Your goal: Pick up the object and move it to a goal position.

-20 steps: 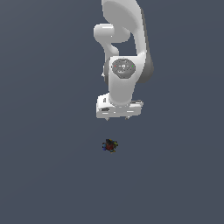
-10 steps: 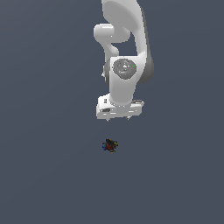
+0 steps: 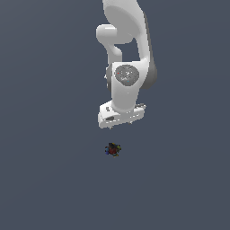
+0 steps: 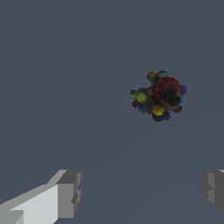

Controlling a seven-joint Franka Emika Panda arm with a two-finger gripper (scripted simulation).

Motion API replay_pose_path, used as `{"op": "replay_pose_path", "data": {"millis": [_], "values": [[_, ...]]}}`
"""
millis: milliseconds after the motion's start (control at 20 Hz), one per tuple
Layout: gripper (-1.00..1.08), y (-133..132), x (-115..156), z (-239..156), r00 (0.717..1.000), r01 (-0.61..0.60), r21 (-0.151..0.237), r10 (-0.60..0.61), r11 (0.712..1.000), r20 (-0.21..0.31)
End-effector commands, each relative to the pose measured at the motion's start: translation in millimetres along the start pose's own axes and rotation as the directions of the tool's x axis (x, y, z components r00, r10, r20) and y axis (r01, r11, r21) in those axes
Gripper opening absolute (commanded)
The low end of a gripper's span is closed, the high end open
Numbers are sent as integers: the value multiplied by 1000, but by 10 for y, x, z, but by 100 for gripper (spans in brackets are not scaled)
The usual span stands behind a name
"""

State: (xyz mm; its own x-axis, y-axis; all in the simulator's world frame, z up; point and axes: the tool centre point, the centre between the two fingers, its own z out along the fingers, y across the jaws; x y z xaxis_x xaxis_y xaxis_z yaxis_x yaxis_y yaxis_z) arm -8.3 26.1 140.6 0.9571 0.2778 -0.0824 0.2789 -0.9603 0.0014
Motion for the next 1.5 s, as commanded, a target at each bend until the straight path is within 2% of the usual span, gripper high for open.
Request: {"op": "replay_pose_path", "data": {"millis": [0,350,700,1050,1450], "values": [[100,28,40,31,998,58,-2,-58,998,-3],[100,115,170,130,970,243,-10,-243,970,-13],[100,204,294,232,908,419,-19,-419,908,-23],[100,295,414,335,815,578,-31,-579,815,-31],[100,401,541,450,680,731,-48,-732,681,-40]]}}
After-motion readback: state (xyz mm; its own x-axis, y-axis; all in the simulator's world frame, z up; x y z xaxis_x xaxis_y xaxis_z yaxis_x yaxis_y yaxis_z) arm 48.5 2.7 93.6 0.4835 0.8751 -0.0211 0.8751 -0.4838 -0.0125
